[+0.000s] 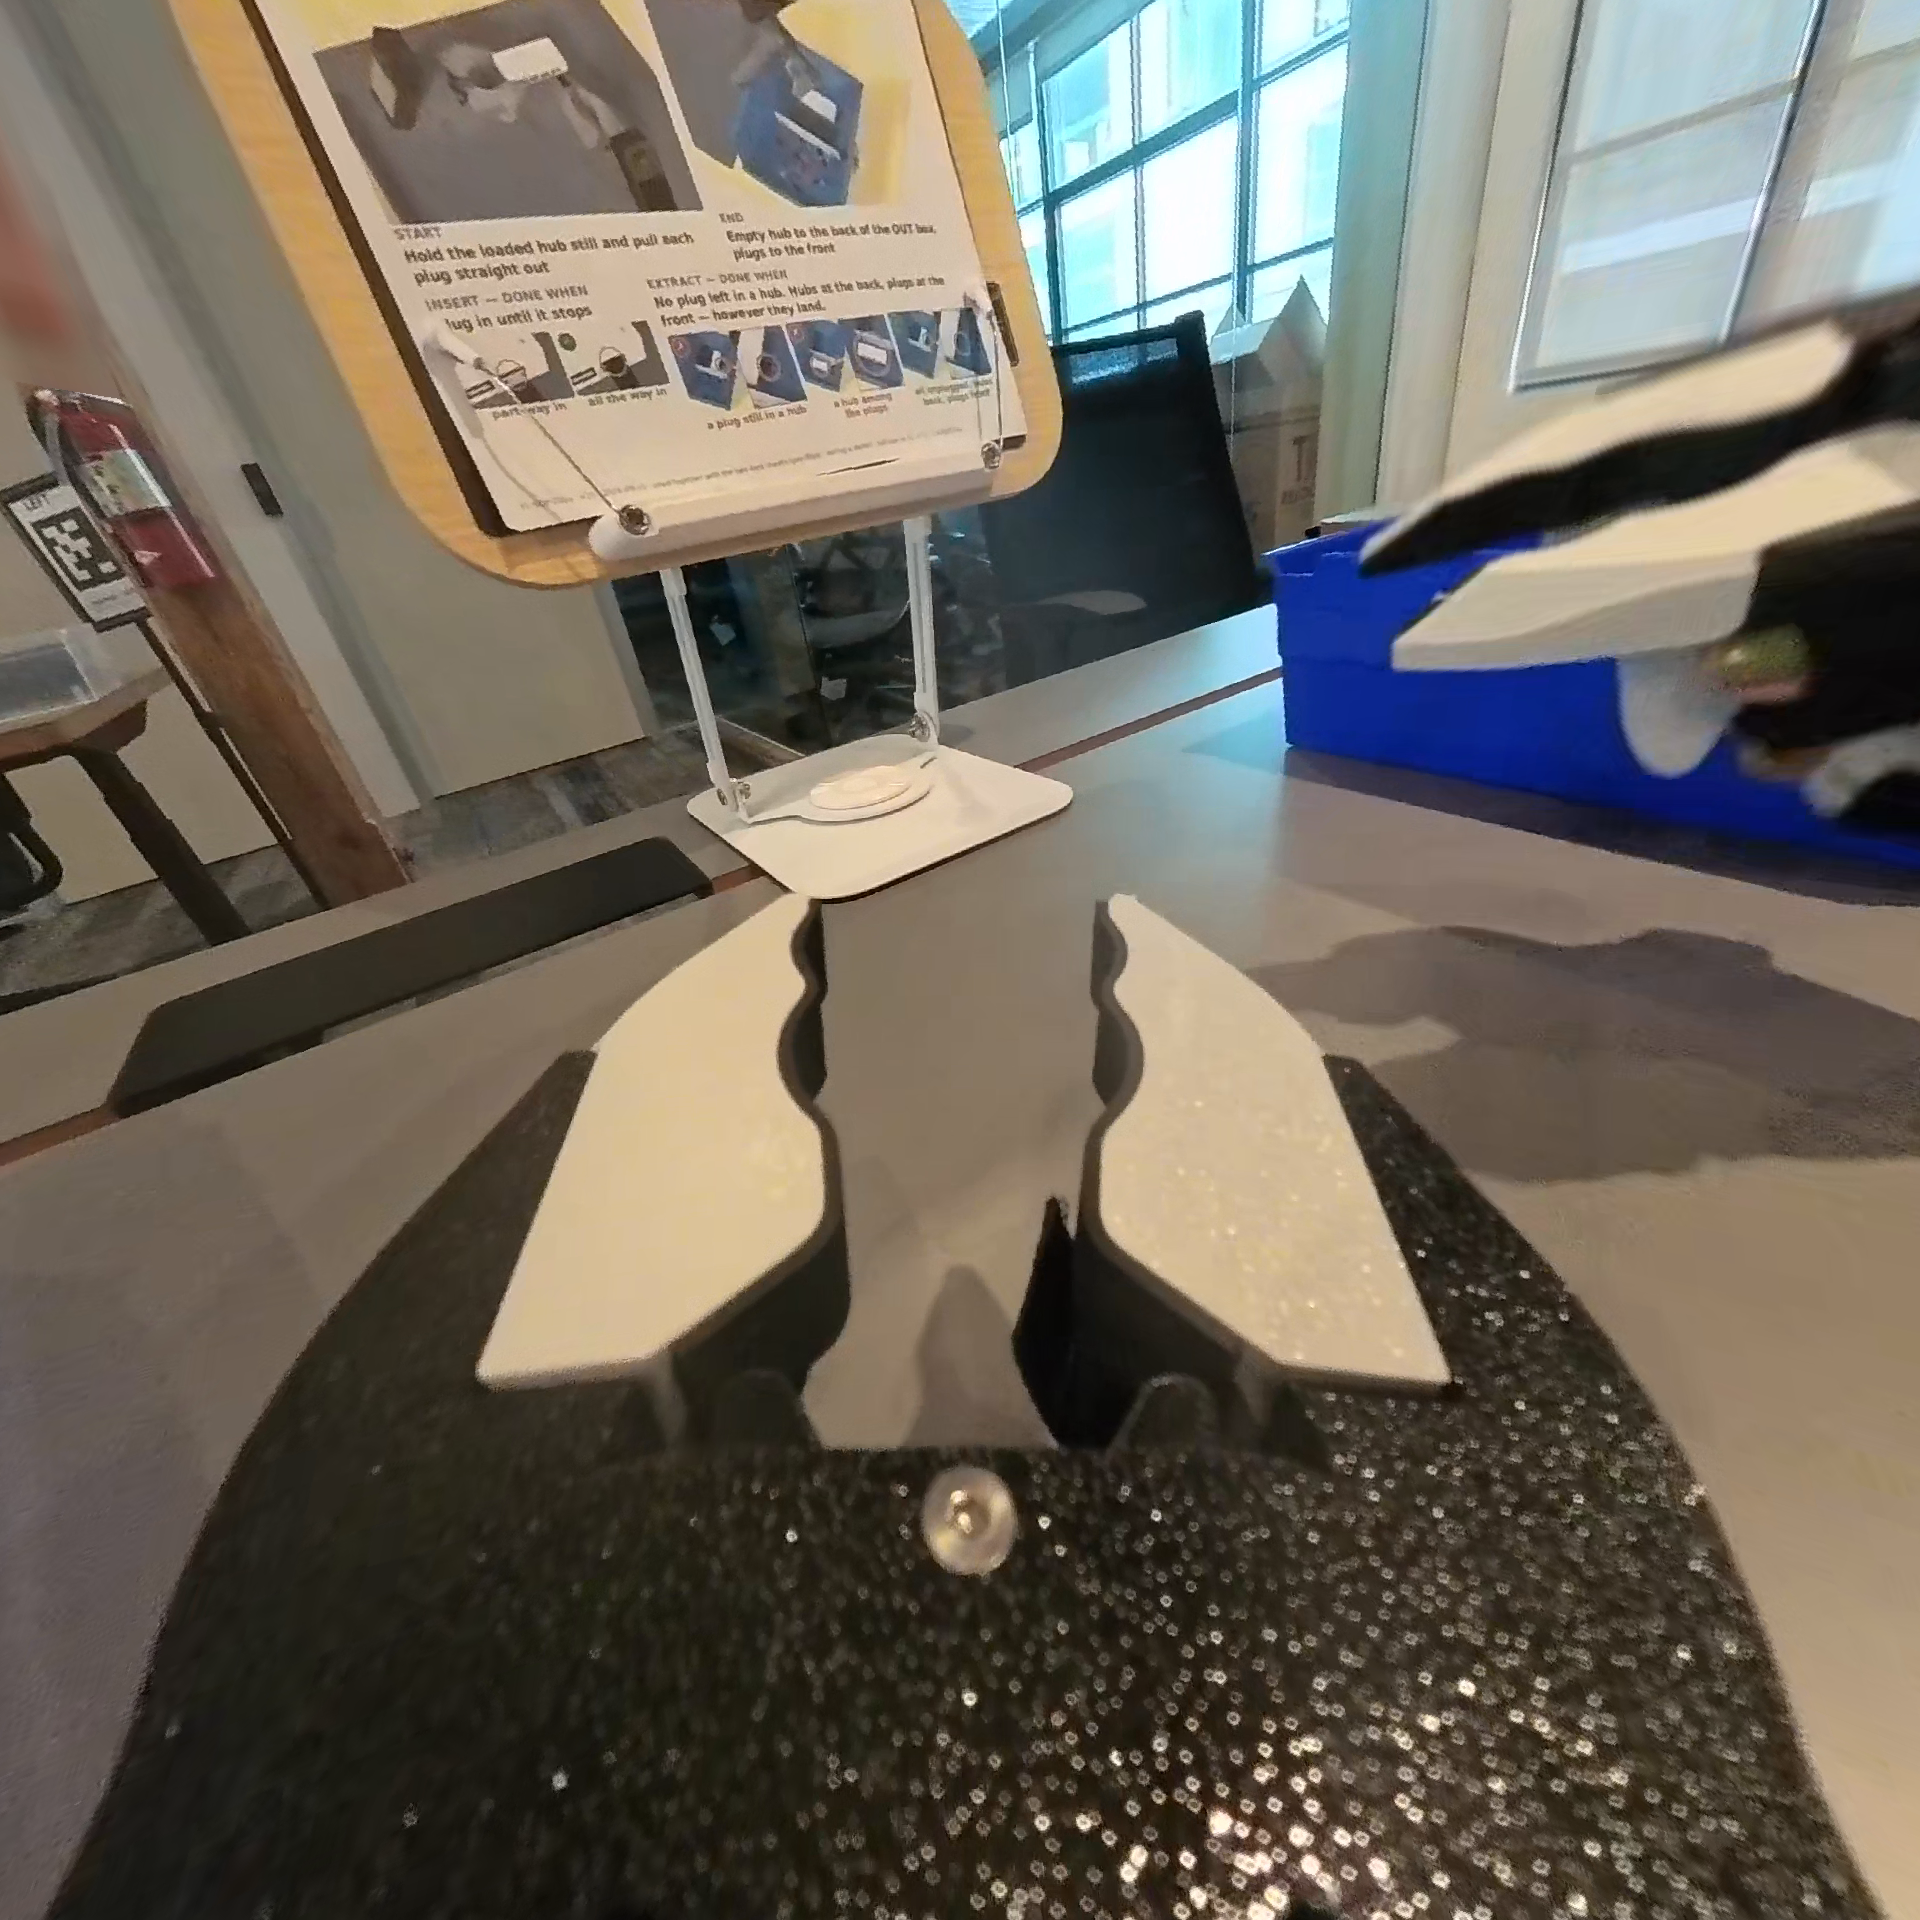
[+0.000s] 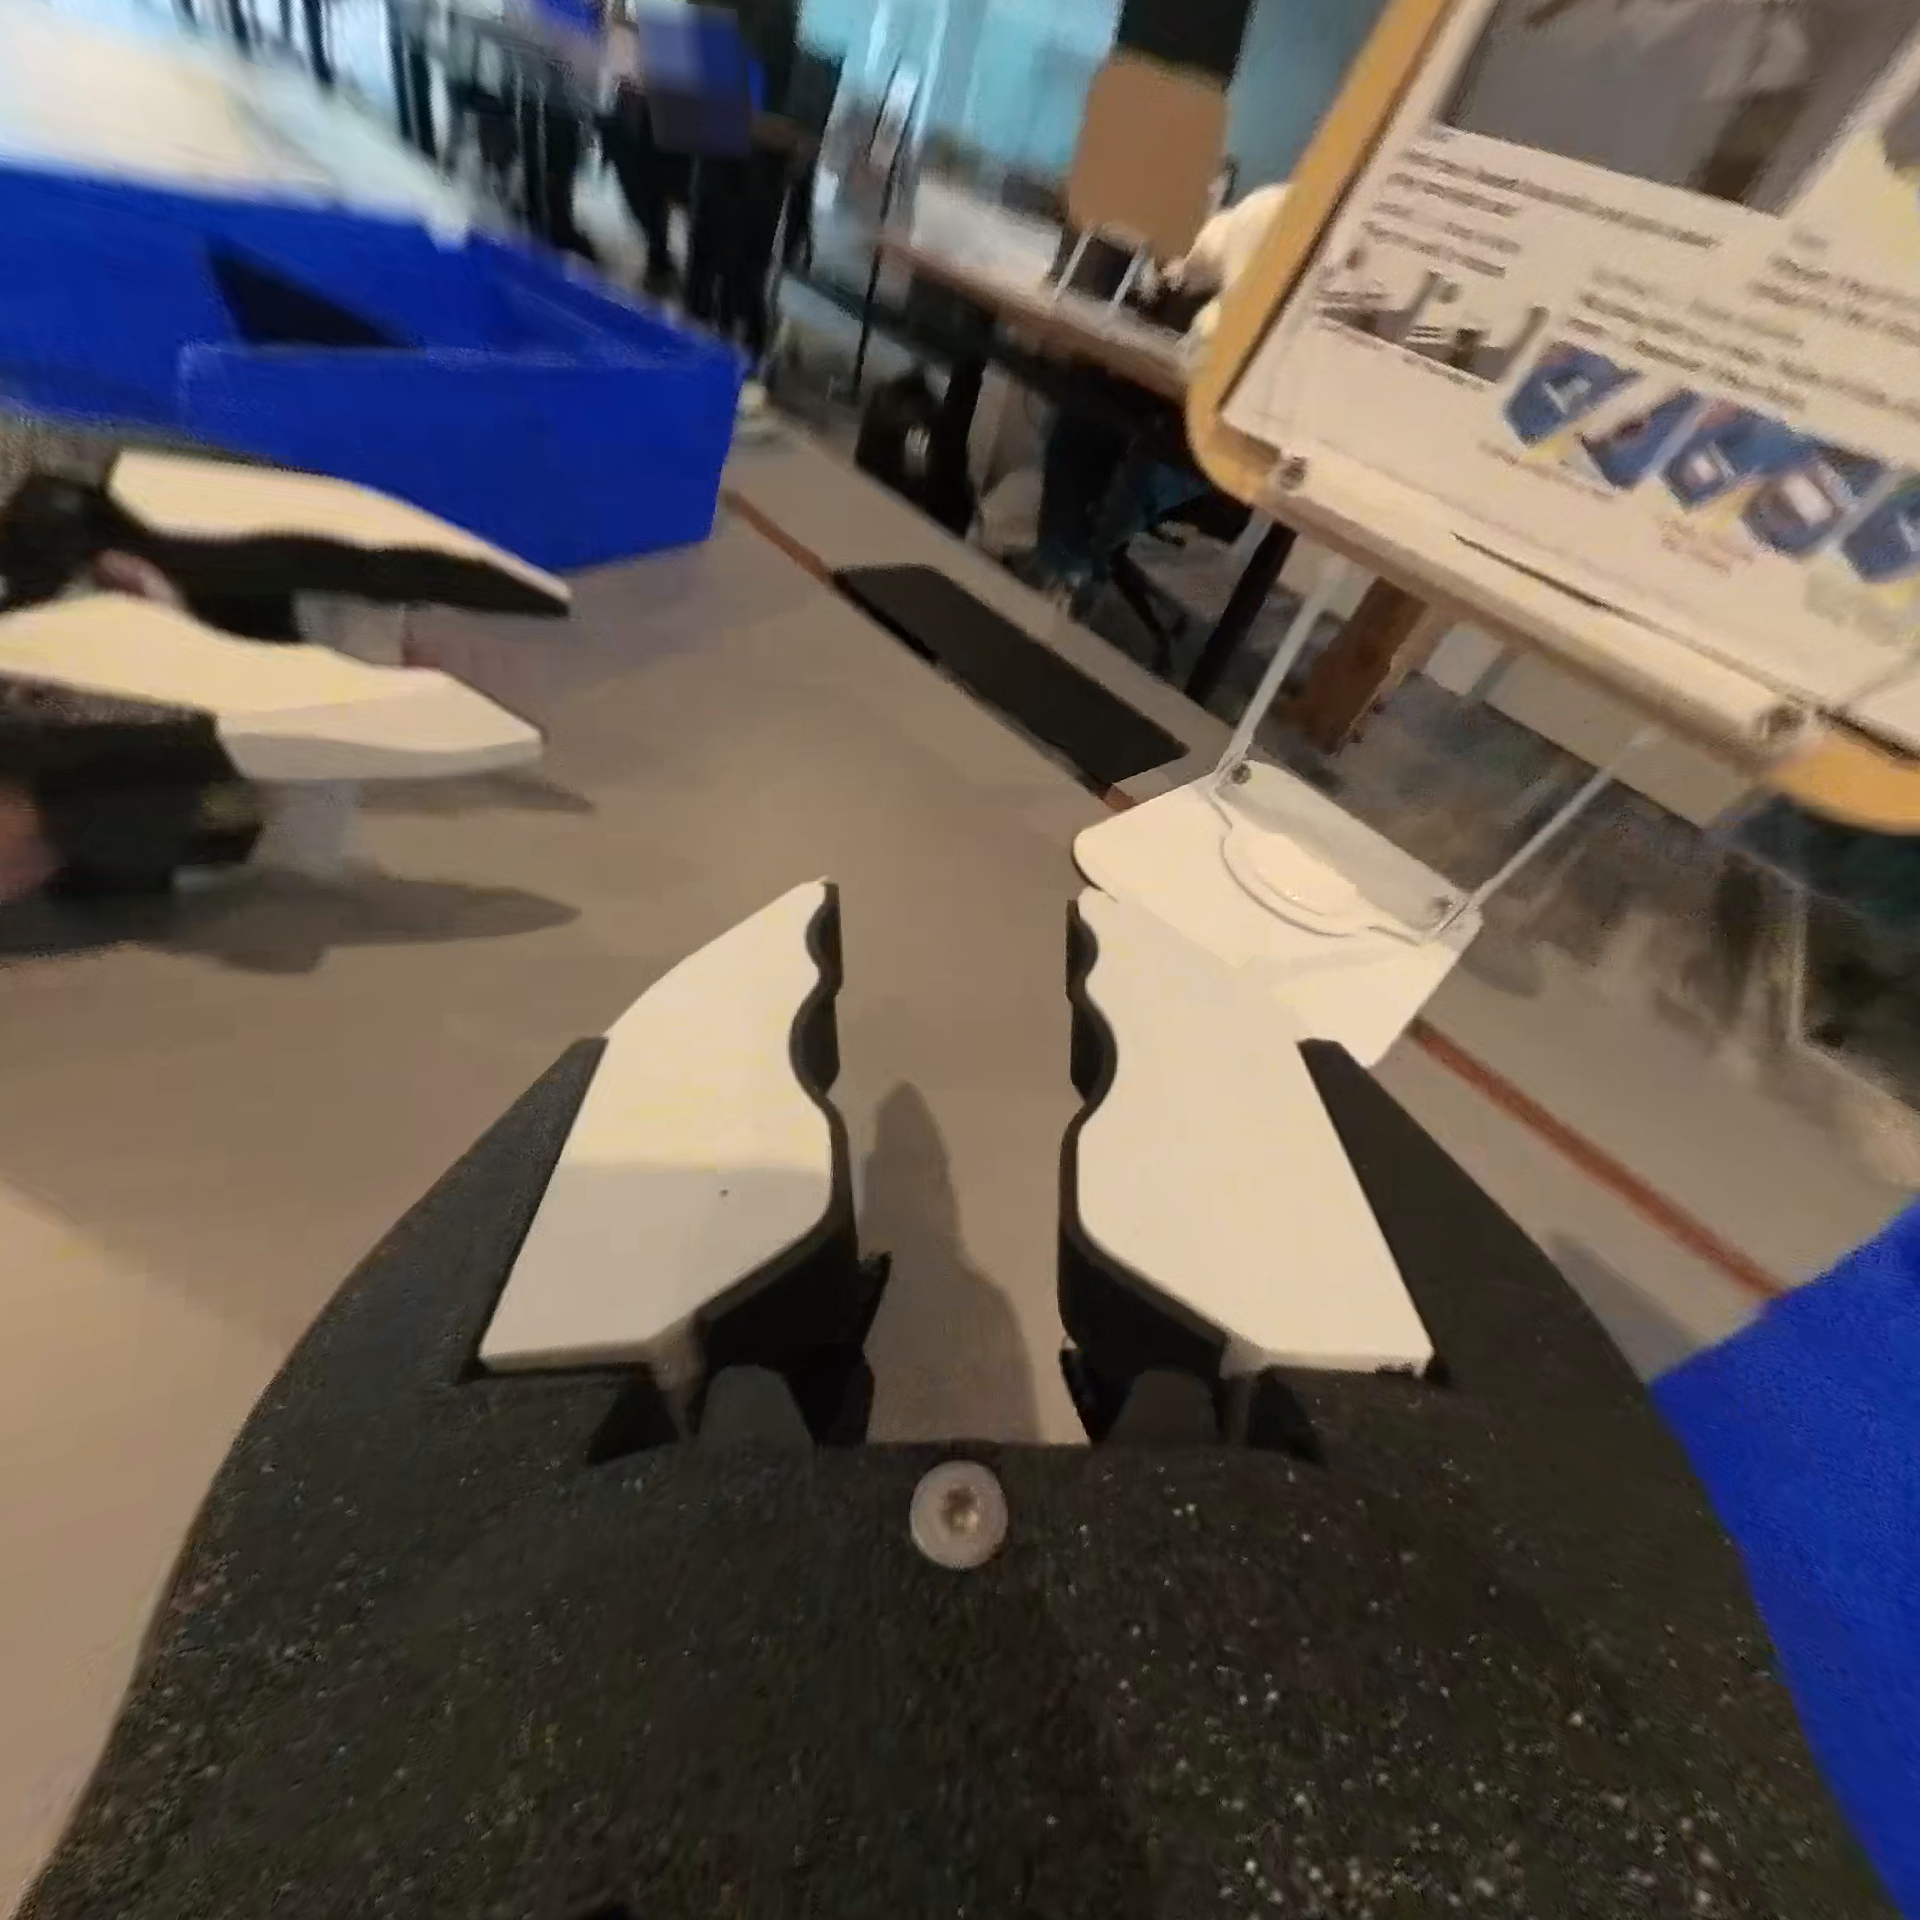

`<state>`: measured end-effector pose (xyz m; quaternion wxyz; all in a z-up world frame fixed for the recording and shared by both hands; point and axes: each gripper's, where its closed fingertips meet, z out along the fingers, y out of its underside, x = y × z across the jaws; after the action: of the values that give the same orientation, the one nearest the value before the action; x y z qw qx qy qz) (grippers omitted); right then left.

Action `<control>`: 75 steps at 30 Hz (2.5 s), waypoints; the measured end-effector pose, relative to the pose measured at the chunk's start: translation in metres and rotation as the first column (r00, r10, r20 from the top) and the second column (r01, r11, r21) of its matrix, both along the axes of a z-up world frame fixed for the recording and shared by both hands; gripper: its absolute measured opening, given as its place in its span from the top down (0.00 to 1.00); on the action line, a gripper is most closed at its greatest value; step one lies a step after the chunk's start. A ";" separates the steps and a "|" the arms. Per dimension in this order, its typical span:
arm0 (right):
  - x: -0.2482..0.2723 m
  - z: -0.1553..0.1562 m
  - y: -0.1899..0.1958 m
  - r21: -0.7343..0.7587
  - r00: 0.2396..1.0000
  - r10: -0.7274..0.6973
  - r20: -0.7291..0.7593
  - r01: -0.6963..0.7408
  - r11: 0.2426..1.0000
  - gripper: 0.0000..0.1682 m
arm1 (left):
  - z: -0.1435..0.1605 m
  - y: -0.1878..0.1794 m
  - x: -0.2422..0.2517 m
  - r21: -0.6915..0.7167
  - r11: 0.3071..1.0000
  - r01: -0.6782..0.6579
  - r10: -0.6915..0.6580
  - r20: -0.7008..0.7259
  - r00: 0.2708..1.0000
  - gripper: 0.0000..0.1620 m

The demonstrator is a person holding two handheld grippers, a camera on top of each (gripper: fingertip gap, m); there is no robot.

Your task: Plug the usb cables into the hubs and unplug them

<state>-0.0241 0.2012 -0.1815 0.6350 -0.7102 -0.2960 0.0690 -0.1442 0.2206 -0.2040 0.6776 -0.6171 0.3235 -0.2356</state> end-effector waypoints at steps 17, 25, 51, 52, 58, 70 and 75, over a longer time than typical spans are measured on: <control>-0.015 -0.009 -0.012 0.241 0.970 -0.001 -0.245 0.061 0.969 0.70 | 0.009 -0.005 -0.001 0.071 0.997 -0.022 0.025 -0.049 0.998 0.72; -0.012 -0.009 -0.011 0.231 0.962 0.006 -0.271 0.059 0.971 0.73 | 0.088 0.023 -0.083 -0.101 0.985 -0.138 0.129 -0.087 0.988 0.69; -0.020 -0.009 -0.014 0.241 0.964 0.062 -0.258 0.002 0.970 0.79 | -0.073 0.198 -0.356 -0.624 -0.056 -0.780 0.017 -0.781 0.624 0.62; -0.021 -0.009 -0.014 0.242 0.964 0.063 -0.257 0.001 0.970 0.79 | -0.075 0.195 -0.359 -0.589 -0.062 -0.806 -0.013 -0.807 0.591 0.61; -0.022 -0.009 -0.015 0.248 0.965 0.071 -0.253 -0.007 0.969 0.80 | -0.088 0.193 -0.362 -0.476 -0.027 -0.879 -0.093 -0.875 0.476 0.60; -0.026 -0.010 -0.016 0.255 0.970 0.081 -0.227 -0.021 0.967 0.82 | -0.042 0.201 -0.379 -0.376 0.229 -0.898 -0.029 -0.925 0.380 0.78; -0.026 -0.010 -0.016 0.260 0.972 0.079 -0.222 -0.019 0.965 0.83 | 0.004 0.202 -0.362 -0.379 0.385 -0.842 0.040 -0.904 0.425 0.78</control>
<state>-0.0503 0.1856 -0.1915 0.7494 -0.6019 -0.2445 0.1278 -0.5064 0.4225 -0.1997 0.1285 -0.9517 0.2248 0.1647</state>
